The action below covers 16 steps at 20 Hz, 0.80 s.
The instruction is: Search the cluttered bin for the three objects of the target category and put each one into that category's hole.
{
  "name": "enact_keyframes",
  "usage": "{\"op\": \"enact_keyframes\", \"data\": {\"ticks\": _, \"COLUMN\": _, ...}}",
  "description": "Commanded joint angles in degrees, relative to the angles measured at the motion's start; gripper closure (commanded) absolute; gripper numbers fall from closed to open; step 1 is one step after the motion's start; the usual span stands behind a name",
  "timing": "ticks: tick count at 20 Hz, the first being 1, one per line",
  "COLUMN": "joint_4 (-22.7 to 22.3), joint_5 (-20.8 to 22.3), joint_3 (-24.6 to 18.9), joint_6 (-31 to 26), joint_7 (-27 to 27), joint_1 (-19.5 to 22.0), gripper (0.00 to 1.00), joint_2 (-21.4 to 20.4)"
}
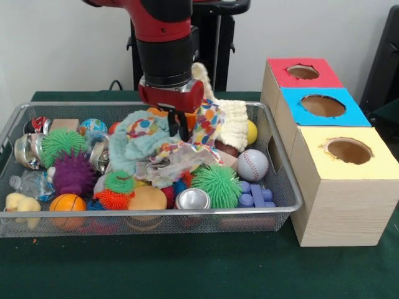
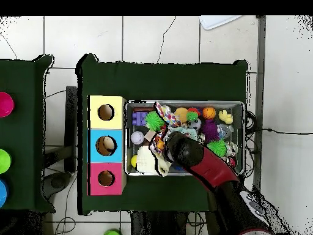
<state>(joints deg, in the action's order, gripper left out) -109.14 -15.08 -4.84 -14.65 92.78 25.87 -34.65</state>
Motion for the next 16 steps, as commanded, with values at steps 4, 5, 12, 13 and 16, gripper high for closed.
{"op": "enact_keyframes", "data": {"ticks": 4, "joint_4": -7.1, "joint_5": -2.6, "joint_3": -7.6, "joint_6": -10.4, "joint_7": 10.4, "joint_1": -1.8, "gripper": 1.0, "joint_2": 2.1}}
{"op": "enact_keyframes", "data": {"ticks": 5, "joint_4": -7.1, "joint_5": -2.6, "joint_3": -7.6, "joint_6": -10.4, "joint_7": 10.4, "joint_1": -1.8, "gripper": 1.0, "joint_2": 2.1}}
{"op": "enact_keyframes", "data": {"ticks": 12, "joint_4": -6.1, "joint_5": -2.6, "joint_3": -7.7, "joint_6": -11.0, "joint_7": 10.4, "joint_1": -2.1, "gripper": 1.0, "joint_2": 2.4}}
{"op": "enact_keyframes", "data": {"ticks": 13, "joint_4": -6.0, "joint_5": -2.7, "joint_3": -7.8, "joint_6": -11.2, "joint_7": 10.5, "joint_1": -2.1, "gripper": 1.0, "joint_2": 2.4}}
{"op": "enact_keyframes", "data": {"ticks": 16, "joint_4": -6.7, "joint_5": -2.6, "joint_3": -8.4, "joint_6": -11.0, "joint_7": 10.2, "joint_1": -1.8, "gripper": 1.0, "joint_2": 1.9}}
